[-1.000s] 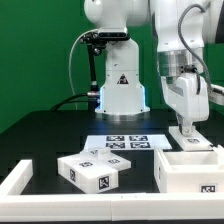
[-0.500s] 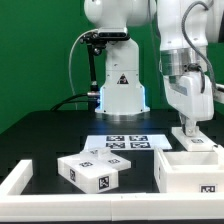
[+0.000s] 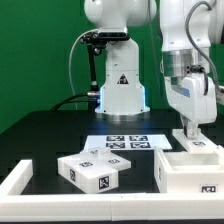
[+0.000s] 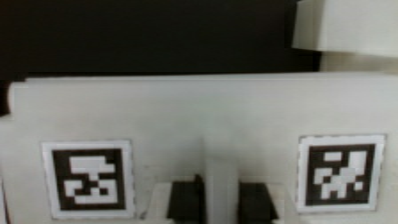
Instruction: Assemble cabinet
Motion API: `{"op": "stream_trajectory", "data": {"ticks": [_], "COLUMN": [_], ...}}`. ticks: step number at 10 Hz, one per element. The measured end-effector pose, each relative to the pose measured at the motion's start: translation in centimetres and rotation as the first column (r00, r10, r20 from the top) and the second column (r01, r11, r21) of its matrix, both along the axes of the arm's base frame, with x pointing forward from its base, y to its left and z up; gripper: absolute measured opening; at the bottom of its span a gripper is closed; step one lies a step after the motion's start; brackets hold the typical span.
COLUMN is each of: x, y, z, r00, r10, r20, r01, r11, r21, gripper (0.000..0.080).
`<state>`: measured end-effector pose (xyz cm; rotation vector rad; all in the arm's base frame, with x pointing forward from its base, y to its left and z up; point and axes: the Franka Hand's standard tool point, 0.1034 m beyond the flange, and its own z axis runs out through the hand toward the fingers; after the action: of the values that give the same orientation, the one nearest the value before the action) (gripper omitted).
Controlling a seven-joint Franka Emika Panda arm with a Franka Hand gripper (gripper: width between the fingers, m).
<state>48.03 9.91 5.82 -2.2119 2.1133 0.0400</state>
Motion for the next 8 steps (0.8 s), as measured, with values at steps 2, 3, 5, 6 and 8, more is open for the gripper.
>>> {"op": "stream_trajectory", "data": {"ticks": [2, 3, 5, 6, 8], "x": [0.0, 0.2, 2.9, 3.8, 4.1], "y": [0.0, 0.0, 0.2, 0.4, 0.3], "z": [0.0, 0.0, 0.0, 0.0, 0.0], "r00": [1.000, 1.000, 0.998, 0.997, 0.996], "r10": [0.001, -0.006, -0.049, -0.070, -0.079], "r20": [0.000, 0.001, 0.027, 0.037, 0.046], "r01": [-0.001, 0.006, 0.049, 0.070, 0.079], "r11": [1.000, 1.000, 0.999, 0.998, 0.997], "r21": [0.000, 0.000, -0.002, -0.002, -0.006], "gripper": [0.0064, 0.0064, 0.0064, 0.0064, 0.0064]}}
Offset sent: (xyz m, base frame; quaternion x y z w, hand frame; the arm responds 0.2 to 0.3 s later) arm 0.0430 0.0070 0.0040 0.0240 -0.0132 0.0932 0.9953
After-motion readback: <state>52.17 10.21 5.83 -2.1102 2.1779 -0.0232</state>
